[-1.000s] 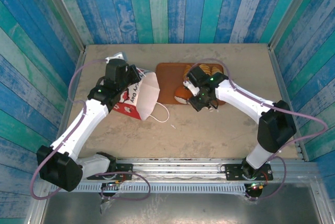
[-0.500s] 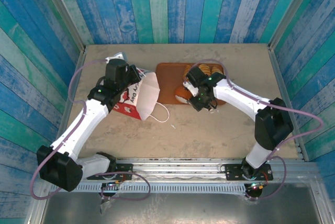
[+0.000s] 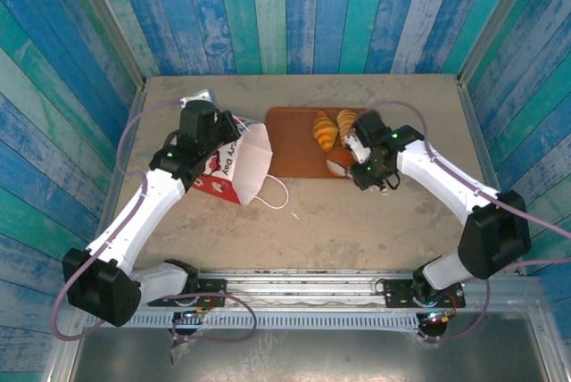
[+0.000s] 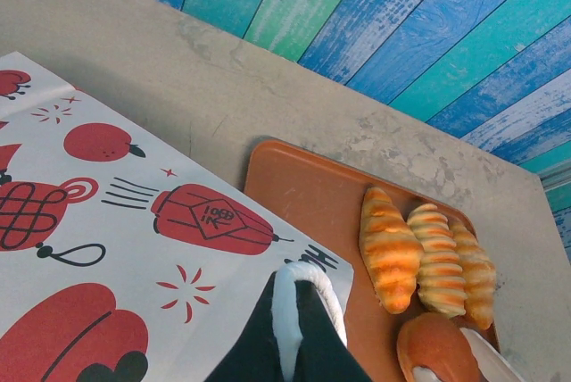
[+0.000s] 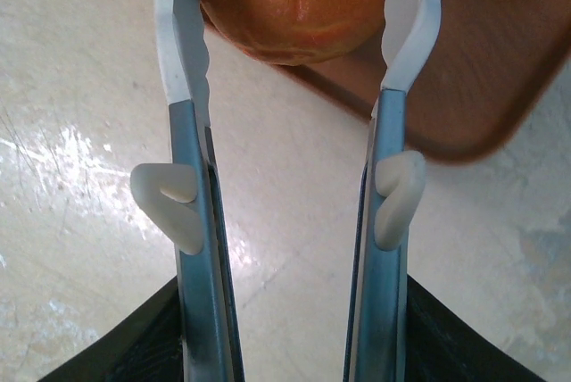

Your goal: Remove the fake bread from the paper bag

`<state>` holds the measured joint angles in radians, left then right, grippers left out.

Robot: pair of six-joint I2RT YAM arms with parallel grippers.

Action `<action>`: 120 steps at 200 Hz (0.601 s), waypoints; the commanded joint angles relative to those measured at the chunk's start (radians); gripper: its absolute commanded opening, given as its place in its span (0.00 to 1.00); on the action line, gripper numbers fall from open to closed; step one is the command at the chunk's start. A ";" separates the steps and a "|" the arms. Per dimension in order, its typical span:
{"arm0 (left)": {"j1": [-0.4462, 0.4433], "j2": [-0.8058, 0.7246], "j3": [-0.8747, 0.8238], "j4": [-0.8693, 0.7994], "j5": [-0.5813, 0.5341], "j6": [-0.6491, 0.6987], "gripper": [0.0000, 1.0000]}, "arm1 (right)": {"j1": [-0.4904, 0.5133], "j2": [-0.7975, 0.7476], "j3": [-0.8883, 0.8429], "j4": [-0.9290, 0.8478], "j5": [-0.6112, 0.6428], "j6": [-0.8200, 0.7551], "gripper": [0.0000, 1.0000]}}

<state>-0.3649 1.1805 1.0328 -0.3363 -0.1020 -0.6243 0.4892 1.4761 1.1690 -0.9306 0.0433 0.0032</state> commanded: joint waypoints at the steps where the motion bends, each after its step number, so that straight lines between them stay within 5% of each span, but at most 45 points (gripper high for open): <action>1: -0.003 -0.027 -0.003 0.026 -0.008 0.013 0.00 | -0.034 -0.069 -0.016 -0.038 -0.021 0.031 0.53; 48: -0.003 -0.012 -0.001 0.039 0.008 0.011 0.00 | -0.130 -0.084 -0.042 -0.065 -0.001 0.029 0.53; 120: -0.003 -0.015 -0.002 0.040 0.008 0.008 0.00 | -0.138 -0.047 -0.057 -0.057 0.035 0.030 0.54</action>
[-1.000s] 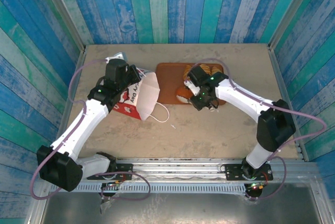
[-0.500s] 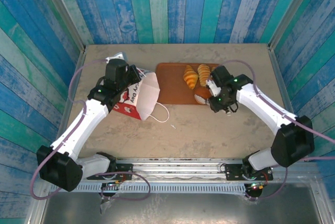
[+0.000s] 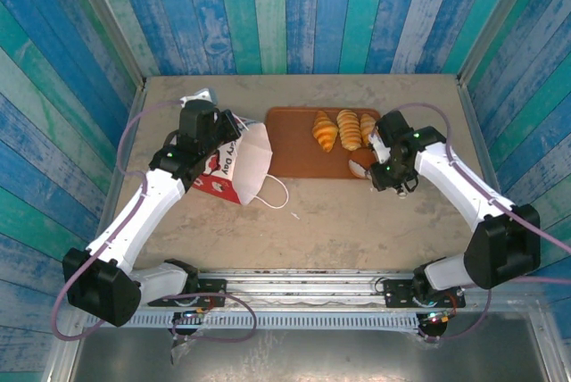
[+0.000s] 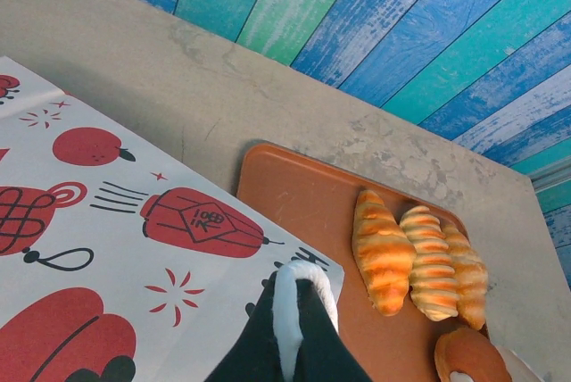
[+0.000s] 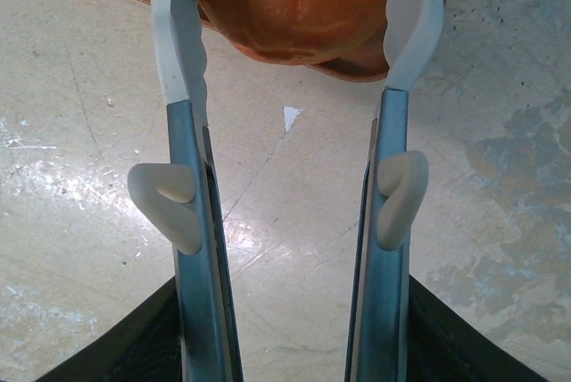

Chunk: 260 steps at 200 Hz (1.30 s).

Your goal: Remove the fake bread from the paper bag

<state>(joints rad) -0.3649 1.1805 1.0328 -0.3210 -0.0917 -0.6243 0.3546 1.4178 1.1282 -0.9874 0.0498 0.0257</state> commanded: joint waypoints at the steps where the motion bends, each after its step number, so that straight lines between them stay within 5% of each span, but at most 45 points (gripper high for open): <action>1: -0.003 -0.015 -0.002 0.025 -0.002 0.007 0.00 | -0.003 0.013 -0.017 0.001 0.029 0.008 0.54; 260: -0.003 -0.021 0.002 0.019 0.003 0.007 0.00 | -0.006 -0.016 -0.041 0.047 0.073 0.034 0.59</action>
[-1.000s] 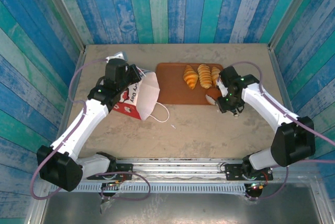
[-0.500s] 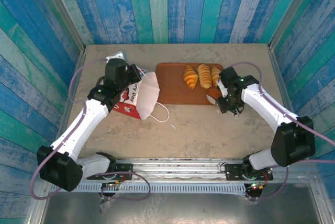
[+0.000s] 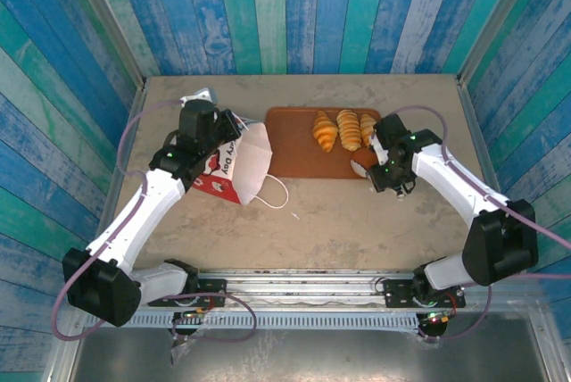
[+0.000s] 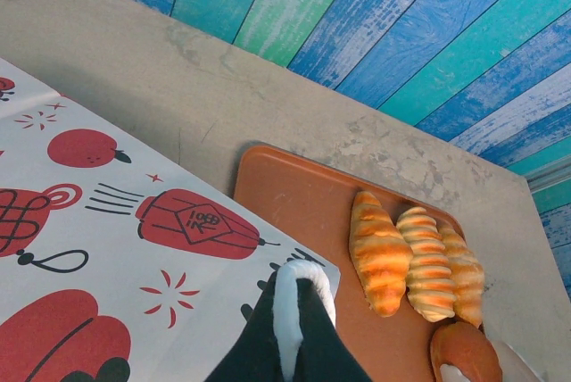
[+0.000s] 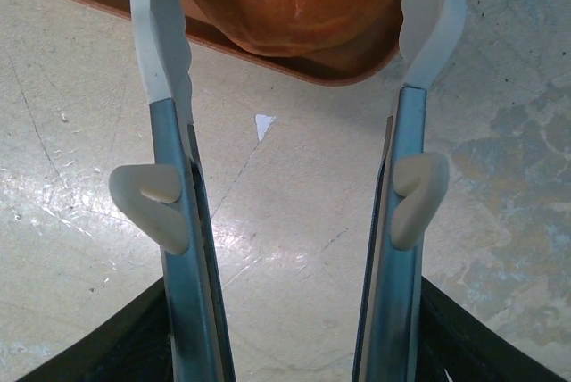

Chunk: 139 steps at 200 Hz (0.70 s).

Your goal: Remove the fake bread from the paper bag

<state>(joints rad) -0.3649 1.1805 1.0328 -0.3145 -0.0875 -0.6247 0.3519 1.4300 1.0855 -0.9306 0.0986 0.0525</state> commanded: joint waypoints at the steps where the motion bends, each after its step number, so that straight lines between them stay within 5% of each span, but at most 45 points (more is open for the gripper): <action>1: -0.003 -0.022 0.001 0.012 -0.001 0.007 0.00 | -0.004 -0.027 0.002 -0.010 0.024 0.007 0.59; 139: -0.003 -0.031 0.010 0.011 0.014 0.025 0.00 | -0.004 -0.105 0.032 -0.014 -0.017 -0.014 0.60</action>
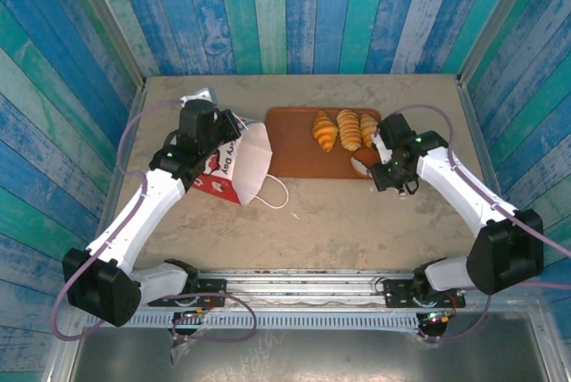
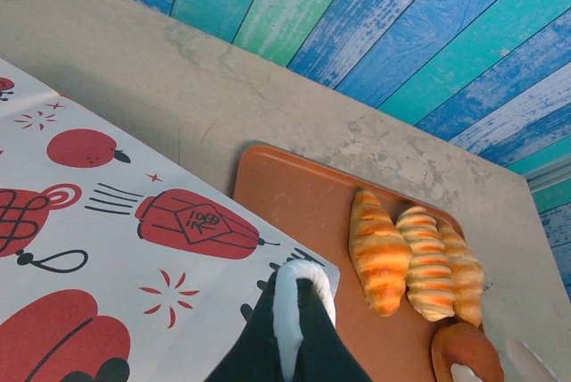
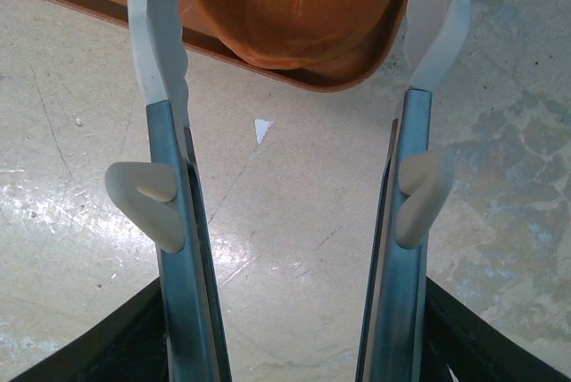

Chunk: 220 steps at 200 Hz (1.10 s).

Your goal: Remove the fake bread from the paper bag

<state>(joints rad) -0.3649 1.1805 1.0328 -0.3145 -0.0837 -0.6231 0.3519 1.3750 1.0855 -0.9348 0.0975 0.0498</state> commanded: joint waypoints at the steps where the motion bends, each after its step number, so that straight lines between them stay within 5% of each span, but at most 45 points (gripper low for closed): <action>1: -0.003 -0.031 0.010 0.011 0.010 0.023 0.00 | -0.004 -0.052 0.033 -0.010 -0.018 -0.011 0.60; 50: -0.003 -0.079 0.007 -0.013 -0.010 0.066 0.00 | -0.004 -0.142 0.037 0.050 -0.132 -0.034 0.59; 125: -0.003 -0.240 -0.030 -0.092 -0.174 0.171 0.00 | 0.008 -0.220 -0.002 0.284 -0.611 -0.024 0.55; 220: -0.003 -0.273 -0.016 -0.143 -0.269 0.242 0.00 | 0.240 -0.234 0.013 0.358 -0.824 -0.095 0.53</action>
<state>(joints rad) -0.3649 0.9077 1.0115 -0.4381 -0.3035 -0.4133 0.5537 1.1488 1.0855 -0.6136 -0.6376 -0.0086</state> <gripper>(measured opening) 0.041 0.532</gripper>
